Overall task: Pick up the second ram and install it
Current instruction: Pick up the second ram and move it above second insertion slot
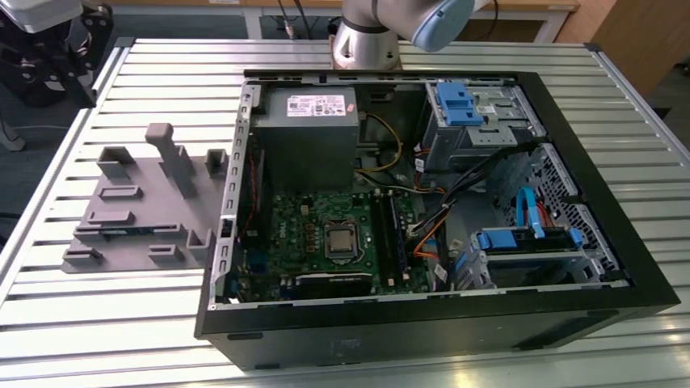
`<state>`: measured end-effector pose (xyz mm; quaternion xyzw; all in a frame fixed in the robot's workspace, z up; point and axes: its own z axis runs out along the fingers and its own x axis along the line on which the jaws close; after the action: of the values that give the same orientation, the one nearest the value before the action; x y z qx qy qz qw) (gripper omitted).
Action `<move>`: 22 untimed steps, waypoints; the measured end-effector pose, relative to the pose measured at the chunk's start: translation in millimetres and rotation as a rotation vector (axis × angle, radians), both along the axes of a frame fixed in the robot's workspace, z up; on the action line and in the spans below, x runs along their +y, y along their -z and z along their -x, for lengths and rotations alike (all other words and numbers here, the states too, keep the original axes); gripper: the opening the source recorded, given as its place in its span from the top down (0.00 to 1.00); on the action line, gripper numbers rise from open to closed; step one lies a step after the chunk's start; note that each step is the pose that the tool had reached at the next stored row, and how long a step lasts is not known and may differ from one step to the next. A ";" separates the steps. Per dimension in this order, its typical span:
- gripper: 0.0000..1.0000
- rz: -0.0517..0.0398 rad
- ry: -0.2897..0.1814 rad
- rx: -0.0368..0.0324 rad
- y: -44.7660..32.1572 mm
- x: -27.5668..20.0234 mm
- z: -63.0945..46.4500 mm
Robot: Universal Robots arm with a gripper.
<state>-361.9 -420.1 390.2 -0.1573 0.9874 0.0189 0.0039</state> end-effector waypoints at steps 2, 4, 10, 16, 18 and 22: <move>0.89 -0.0001 -0.015 -0.0001 0.0 0.0 0.0; 0.89 0.0000 -0.025 0.0000 0.0 0.0 0.0; 0.89 0.0000 -0.036 -0.0001 0.0 0.0 0.0; 0.89 0.0000 -0.037 0.0000 0.0 0.0 0.0; 0.89 0.0000 -0.039 0.0000 0.0 0.0 0.0; 0.89 0.0000 -0.046 0.0000 0.0 0.0 0.0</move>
<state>-361.9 -420.1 390.2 -0.1800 0.9835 0.0190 0.0035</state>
